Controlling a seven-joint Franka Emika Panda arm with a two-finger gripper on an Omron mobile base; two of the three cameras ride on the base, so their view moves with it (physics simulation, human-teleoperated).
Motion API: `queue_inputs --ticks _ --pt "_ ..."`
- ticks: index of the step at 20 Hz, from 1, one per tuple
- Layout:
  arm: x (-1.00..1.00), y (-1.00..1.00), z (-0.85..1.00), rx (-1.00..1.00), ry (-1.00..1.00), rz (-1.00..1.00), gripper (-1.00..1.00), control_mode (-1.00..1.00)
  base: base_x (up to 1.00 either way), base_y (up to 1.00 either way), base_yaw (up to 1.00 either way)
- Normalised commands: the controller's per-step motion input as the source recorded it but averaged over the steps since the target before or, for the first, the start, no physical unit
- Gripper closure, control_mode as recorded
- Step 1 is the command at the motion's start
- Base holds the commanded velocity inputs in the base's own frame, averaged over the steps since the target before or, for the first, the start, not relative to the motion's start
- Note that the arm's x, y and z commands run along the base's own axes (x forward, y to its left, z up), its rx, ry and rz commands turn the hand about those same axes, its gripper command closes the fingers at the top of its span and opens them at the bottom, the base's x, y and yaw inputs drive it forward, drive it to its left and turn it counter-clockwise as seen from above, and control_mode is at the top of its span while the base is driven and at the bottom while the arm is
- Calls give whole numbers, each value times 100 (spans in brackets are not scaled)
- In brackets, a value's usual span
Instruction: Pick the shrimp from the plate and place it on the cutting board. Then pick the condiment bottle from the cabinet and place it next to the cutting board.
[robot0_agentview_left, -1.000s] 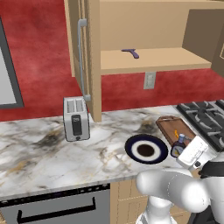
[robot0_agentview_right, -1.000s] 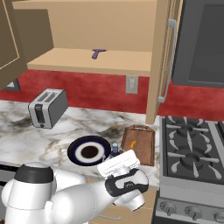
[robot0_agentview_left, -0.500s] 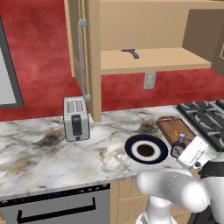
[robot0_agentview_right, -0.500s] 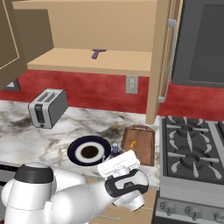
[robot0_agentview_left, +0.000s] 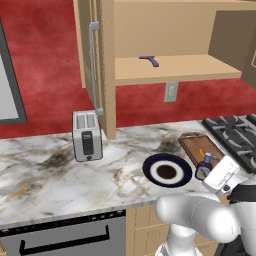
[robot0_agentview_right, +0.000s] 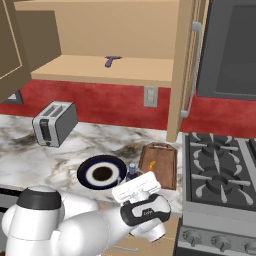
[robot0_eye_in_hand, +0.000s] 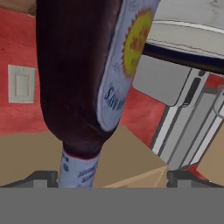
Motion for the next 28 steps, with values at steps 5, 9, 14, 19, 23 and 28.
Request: queue_inputs --ticks 5,9,14,19,23,28 --pt "-1 -12 0 0 -3 0 -100 -100 0 0 0" --pt "-4 -10 0 0 -3 0 -100 -100 0 0 0" --pt "-9 -8 1 1 -2 0 -100 -100 0 0 0" --pt "-19 -4 23 3 -2 0 -100 -100 0 0 0" --pt "-11 0 51 0 0 0 -100 -100 0 0 0" --pt "-12 0 68 0 0 0 -100 -100 0 0 0"
